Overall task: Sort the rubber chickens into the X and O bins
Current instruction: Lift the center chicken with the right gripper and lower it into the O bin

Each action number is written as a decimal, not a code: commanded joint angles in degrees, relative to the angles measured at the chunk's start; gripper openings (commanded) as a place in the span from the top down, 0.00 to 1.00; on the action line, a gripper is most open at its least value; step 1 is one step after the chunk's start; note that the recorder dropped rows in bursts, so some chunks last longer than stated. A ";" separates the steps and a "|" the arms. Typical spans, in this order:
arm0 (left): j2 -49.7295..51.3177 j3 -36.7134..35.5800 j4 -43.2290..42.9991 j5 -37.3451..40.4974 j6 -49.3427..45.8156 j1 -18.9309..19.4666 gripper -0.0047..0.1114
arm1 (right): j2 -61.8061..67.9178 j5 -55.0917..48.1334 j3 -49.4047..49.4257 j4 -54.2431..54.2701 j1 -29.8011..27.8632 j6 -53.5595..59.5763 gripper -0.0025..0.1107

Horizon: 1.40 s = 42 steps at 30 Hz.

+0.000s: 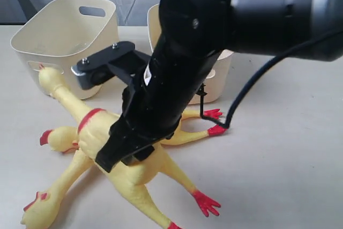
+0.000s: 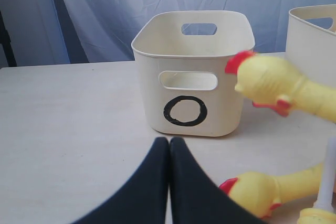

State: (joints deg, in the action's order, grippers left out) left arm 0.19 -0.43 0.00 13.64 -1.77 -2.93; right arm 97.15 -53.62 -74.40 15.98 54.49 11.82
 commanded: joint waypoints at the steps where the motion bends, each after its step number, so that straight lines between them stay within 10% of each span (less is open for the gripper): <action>1: -0.19 0.43 0.00 -0.39 0.12 -0.65 0.96 | -6.59 2.86 -0.23 -0.23 0.31 0.12 0.58; 31: -0.19 0.43 0.00 -0.39 0.12 -0.65 0.96 | 2.71 93.70 -0.23 0.28 0.21 -2.49 0.58; 42: -0.19 0.43 0.00 -0.39 0.12 -0.65 0.96 | 14.66 87.65 -14.32 2.27 -0.51 -2.49 0.58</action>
State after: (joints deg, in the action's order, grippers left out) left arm 0.19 -0.43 0.00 13.64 -1.77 -2.93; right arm 109.67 36.92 -84.46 18.68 54.32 9.18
